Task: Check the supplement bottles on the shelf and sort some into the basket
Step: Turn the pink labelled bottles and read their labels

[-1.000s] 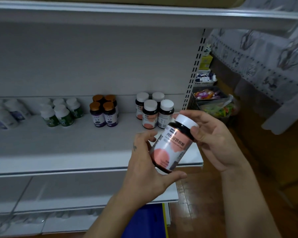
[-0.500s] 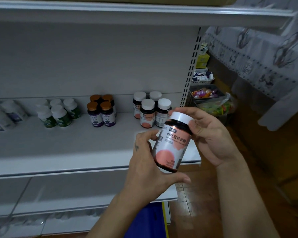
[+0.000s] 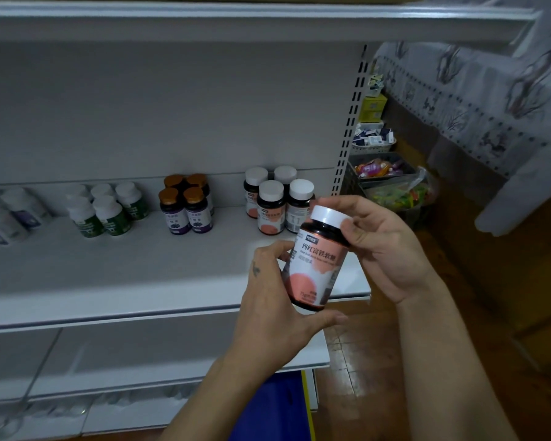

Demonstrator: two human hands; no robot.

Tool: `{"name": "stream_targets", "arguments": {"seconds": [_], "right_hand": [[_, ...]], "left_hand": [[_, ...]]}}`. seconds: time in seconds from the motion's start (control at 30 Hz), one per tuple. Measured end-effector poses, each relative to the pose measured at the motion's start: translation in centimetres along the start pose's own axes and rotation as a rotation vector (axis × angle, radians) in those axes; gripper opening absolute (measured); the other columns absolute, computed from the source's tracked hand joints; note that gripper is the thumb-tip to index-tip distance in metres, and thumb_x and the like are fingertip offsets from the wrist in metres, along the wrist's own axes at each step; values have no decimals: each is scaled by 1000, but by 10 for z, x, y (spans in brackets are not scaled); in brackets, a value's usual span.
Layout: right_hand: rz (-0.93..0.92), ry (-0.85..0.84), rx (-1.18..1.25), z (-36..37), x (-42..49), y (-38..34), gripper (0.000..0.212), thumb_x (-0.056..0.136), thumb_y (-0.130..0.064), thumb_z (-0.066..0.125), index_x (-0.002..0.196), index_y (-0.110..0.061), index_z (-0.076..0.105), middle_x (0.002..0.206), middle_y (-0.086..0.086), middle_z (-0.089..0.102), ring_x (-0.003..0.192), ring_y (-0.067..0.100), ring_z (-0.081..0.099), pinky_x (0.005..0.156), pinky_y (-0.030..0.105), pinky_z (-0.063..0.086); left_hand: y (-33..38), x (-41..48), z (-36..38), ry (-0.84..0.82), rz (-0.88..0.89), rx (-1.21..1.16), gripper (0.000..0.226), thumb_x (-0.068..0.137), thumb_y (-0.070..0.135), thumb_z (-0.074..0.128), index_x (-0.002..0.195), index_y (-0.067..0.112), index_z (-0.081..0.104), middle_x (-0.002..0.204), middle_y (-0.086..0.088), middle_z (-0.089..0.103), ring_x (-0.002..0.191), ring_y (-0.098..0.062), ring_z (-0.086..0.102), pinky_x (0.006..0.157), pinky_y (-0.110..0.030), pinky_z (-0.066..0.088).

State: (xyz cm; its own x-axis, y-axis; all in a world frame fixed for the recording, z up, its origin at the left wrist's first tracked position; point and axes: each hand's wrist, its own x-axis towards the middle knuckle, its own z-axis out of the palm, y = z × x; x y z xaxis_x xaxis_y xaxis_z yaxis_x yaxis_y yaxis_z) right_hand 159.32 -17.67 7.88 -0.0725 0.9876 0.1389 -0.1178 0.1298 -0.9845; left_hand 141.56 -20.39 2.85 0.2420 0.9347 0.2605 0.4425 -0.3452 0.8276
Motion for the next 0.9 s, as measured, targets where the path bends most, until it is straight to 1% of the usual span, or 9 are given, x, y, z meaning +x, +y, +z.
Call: {"name": "stream_targets", "arguments": {"seconds": [0.1,0.2,0.27,0.43,0.5,0.6,0.67,0.77,0.9], "right_hand": [[9,10,-23,0,-1,1,30,85,-19,55,112,-19,67,117,6,67,109,26,61,82,31,48],[16,18,-32,2,-1,1,32,84,-20,56,114,-18,66,120,6,65,112,27,60,83,33,48],[19,30,-22,3,-3,0,34,81,-19,58,114,-18,66,120,4,66,112,24,61,83,32,49],[11,77,-33,3,-4,-5,37,76,-19,65,113,-20,68,119,0,68,112,20,62,83,30,51],[10,81,-65,5,-3,-7,37,75,-18,67,112,-20,68,114,-1,70,108,18,64,80,27,52],[19,97,-90,10,-1,-10,35,77,-14,76,112,-17,69,106,3,73,102,17,67,75,23,52],[23,138,-126,16,0,-11,40,70,-27,78,107,-17,70,100,3,73,94,16,69,67,22,52],[49,238,-197,25,2,-10,53,56,-45,78,100,-16,71,88,-1,72,81,11,69,58,22,50],[125,274,-267,32,3,-9,48,65,-48,79,99,-16,69,88,-2,70,80,12,68,56,21,49]], "left_hand": [[1,0,-1,3,16,25,93,53,54,88,113,58,16,121,23,33,105,4,50,80,-13,50],[2,-1,-3,17,27,49,87,56,53,87,107,62,16,116,26,28,105,17,43,76,-6,47],[2,-3,-5,25,31,70,88,57,53,86,113,56,19,115,27,25,105,23,38,76,-6,48],[4,-3,-9,27,67,61,79,65,47,84,118,49,26,113,26,31,105,13,44,77,-15,52],[4,-4,-11,24,81,48,74,68,45,82,119,48,28,117,25,33,105,8,47,76,-16,53],[5,-7,-11,31,80,20,70,68,45,79,121,43,33,114,23,37,102,3,51,74,-14,51],[6,-9,-11,31,59,10,73,67,46,80,121,43,32,114,20,36,102,4,50,76,-12,49],[3,-10,-11,25,20,47,83,64,47,83,127,43,31,119,17,31,105,13,45,79,-8,47],[2,-8,-12,39,-10,115,85,67,42,83,135,40,32,113,16,29,97,23,40,74,-6,44]]}}
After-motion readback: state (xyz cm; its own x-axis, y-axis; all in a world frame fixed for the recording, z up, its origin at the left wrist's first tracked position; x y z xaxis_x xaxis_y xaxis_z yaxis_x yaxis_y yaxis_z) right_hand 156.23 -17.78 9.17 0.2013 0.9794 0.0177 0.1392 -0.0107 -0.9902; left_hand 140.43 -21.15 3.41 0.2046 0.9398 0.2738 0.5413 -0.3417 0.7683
